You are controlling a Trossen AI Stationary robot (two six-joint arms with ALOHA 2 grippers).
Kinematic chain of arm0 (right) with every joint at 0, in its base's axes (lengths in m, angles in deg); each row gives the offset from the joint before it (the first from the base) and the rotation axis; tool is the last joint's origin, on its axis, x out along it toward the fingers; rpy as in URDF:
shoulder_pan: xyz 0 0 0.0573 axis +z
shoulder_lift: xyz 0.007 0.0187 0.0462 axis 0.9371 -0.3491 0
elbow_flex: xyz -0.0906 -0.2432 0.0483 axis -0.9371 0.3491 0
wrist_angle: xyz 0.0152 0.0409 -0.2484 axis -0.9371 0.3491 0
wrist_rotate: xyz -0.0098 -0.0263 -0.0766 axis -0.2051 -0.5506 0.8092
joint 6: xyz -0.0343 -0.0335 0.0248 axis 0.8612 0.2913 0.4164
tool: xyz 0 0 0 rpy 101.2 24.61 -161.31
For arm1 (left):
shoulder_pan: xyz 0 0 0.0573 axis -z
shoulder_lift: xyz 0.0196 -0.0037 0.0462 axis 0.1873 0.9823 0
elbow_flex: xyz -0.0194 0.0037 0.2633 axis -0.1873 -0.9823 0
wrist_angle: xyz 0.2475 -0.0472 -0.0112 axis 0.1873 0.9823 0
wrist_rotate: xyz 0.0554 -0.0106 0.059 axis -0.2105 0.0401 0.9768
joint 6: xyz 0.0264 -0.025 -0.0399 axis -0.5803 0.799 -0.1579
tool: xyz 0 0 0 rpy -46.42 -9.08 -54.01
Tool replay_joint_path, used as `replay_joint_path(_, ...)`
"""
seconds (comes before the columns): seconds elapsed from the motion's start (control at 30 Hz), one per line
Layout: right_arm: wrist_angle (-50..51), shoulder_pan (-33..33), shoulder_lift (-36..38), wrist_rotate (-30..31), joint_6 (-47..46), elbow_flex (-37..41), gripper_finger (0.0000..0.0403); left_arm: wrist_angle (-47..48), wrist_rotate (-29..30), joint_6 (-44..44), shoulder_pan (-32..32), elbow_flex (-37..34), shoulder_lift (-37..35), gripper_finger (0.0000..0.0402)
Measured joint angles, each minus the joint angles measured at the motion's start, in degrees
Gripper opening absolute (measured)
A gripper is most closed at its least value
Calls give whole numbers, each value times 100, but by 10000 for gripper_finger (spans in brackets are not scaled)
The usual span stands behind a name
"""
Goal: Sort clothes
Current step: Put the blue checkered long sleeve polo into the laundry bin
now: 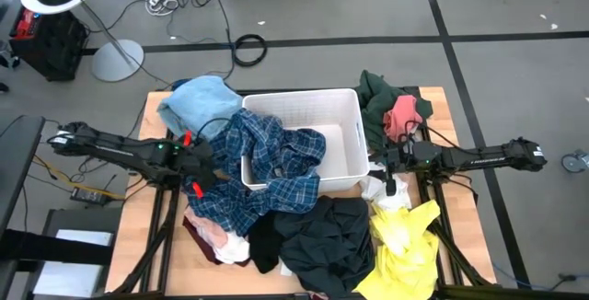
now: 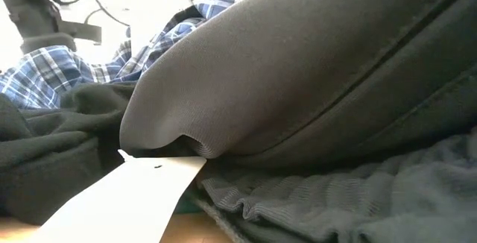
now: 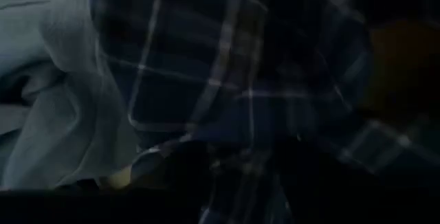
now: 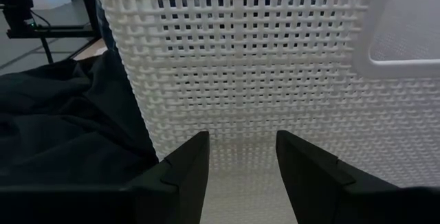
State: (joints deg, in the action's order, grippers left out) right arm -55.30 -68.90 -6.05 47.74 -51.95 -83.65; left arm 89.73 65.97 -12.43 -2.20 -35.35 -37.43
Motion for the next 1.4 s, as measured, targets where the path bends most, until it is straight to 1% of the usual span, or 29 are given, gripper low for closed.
replay_joint_path(0.07, -2, 0, -1, 2, 0, 1, 171, -49, -237, 158, -115, -44, 57, 140)
replay_joint_path(0.1, -4, 0, -2, 2, 0, 2, 171, -62, -364, 181, -161, -44, 83, 120)
replay_joint_path(0.2, -14, 0, -2, 2, 0, 0, 171, -14, -599, 309, -227, -41, 98, 31)
replay_joint_path(0.23, -21, 0, -2, 2, 0, 0, 171, 3, -635, 322, -227, -6, 98, 17)
replay_joint_path(0.27, -26, 0, -2, 2, 0, 2, 171, 18, -644, 324, -223, 64, 98, 12)
replay_joint_path(0.33, -29, 0, -2, 2, 0, 1, 171, 61, -683, 323, -221, 295, 97, 6)
replay_joint_path(0.43, -37, 0, -2, 2, 0, 2, 171, 329, -702, 310, -219, 821, 98, 3)
replay_joint_path(0.53, -39, 0, -2, 2, 0, 1, 171, 714, -605, 300, -216, 1515, 96, 2)
replay_joint_path(0.63, -39, 0, -2, 2, 0, 2, 171, 1041, -378, 279, -216, 2277, 97, 1)
replay_joint_path(0.77, -39, 0, -2, 2, 0, 0, 171, 1012, -125, -101, -216, 3276, 102, 1)
replay_joint_path(0.83, -39, 0, -2, 2, 0, 0, 171, 825, 130, -346, -216, 3775, 132, 1)
replay_joint_path(0.93, -39, 0, -2, 2, 0, 0, 171, 298, 411, -882, -216, 4392, 240, 1)
replay_joint_path(1.07, -39, 0, -2, 2, 0, 2, 171, -886, 508, -1815, -223, 5058, 625, 0)
replay_joint_path(1.2, -39, 0, -2, 2, 0, 2, 171, -1852, 494, -2680, -267, 5776, 1320, 0)
replay_joint_path(1.3, -40, 0, -2, 2, 0, 2, 171, -2161, 363, -3205, -440, 6499, 2016, 0)
replay_joint_path(1.4, -39, 0, -2, 2, 0, 2, 171, -2274, 122, -3539, -712, 7370, 2772, 0)
